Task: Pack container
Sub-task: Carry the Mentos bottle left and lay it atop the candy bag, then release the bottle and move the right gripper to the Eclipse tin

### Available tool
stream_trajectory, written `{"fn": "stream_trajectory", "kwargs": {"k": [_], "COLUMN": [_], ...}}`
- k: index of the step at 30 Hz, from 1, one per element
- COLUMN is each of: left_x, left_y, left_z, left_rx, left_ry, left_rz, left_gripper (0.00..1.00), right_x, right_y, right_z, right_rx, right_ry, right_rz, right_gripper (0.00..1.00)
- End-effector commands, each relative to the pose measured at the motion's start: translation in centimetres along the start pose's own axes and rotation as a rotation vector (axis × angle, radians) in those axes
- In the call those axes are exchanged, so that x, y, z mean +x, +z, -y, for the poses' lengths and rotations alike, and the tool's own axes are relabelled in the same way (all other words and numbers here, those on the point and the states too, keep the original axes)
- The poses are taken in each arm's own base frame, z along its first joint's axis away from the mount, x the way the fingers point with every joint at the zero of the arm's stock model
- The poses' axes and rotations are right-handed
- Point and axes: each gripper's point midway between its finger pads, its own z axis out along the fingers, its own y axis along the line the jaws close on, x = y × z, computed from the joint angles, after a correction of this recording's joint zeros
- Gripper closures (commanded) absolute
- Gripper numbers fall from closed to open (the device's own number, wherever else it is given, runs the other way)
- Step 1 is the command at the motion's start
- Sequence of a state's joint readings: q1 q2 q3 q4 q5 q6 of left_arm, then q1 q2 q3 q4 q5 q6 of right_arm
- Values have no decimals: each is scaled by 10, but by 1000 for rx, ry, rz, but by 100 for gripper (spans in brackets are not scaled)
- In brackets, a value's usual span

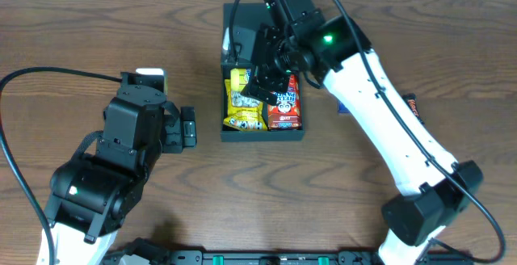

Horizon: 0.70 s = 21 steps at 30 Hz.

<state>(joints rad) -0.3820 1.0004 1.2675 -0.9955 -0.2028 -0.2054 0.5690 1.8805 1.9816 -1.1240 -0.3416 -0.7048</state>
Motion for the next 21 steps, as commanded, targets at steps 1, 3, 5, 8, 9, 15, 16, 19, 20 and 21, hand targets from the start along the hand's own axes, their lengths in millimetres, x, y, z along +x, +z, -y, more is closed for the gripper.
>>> {"fn": "stream_trajectory", "kwargs": {"k": [1, 3, 5, 8, 9, 15, 16, 19, 20, 21], "left_x": [-6, -6, -6, -6, -6, -6, -6, -6, -6, -6], "left_y": [-5, -5, -5, -5, -5, -5, -5, -5, -5, -5], "left_z": [-3, -3, -3, -3, -3, -3, -3, -3, -3, -3], "left_rx": [-11, -11, -11, -11, -11, -11, -11, -11, -11, -11], "left_ry": [5, 5, 5, 5, 5, 5, 5, 5, 5, 5], "left_rz": [19, 19, 19, 19, 19, 19, 19, 19, 19, 19], "left_gripper": [5, 5, 5, 5, 5, 5, 5, 5, 5, 5], "right_x": [-8, -5, 6, 25, 30, 72, 84, 118, 133, 149], "right_y": [-9, -9, -9, -14, -17, -39, -42, -47, -48, -48], "right_z": [-7, -8, 2, 23, 30, 77, 87, 110, 117, 124], "right_rx": [-9, -11, 52, 149, 175, 288, 305, 349, 371, 401], "right_ry": [69, 69, 63, 139, 172, 450, 517, 678, 732, 790], "right_rz": [21, 6, -52, -125, -135, -146, -150, -175, -199, -227], "right_gripper": [1, 1, 1, 1, 1, 1, 1, 1, 1, 1]}}
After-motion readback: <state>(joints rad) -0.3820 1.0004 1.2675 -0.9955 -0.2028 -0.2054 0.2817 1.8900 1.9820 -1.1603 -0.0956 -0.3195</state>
